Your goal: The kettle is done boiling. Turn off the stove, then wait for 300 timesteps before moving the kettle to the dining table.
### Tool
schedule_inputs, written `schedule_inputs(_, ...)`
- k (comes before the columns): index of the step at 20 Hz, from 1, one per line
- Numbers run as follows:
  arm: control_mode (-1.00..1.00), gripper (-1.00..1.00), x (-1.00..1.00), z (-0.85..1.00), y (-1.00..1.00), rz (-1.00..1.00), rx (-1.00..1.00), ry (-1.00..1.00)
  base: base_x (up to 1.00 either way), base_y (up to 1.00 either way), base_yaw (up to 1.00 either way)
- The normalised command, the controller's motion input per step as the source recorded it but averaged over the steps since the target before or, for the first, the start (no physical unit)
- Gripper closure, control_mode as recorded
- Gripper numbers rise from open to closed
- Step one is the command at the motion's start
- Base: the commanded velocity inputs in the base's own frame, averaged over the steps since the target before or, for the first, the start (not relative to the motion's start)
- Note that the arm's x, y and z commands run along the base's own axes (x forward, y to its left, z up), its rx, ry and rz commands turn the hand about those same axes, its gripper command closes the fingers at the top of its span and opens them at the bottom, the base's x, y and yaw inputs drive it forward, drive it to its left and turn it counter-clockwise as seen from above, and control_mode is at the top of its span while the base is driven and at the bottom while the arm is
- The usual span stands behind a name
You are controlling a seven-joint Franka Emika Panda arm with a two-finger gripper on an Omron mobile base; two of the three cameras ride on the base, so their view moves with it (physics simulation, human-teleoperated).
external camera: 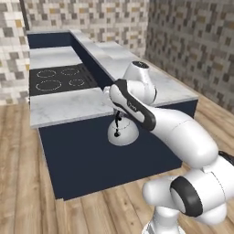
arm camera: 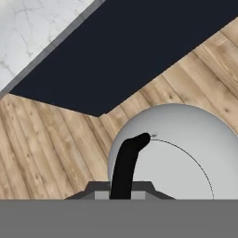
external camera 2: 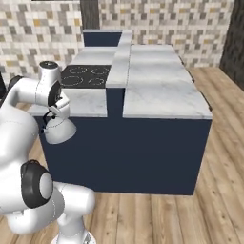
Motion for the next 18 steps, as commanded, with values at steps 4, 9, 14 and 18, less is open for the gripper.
schedule_inputs(4,1.0,1.0,0.0,0.0,0.0,0.0,0.0,0.0,-0.06,-0.6,0.17)
schedule_inputs(9,1.0,1.0,0.0,0.0,0.0,0.0,0.0,0.0,0.02,-0.18,0.17)
schedule_inputs(14,1.0,1.0,0.0,0.0,0.0,0.0,0.0,0.0,0.0,-0.26,0.34)
schedule_inputs(18,1.0,1.0,0.0,0.0,0.0,0.0,0.0,0.0,-0.04,-0.27,0.41)
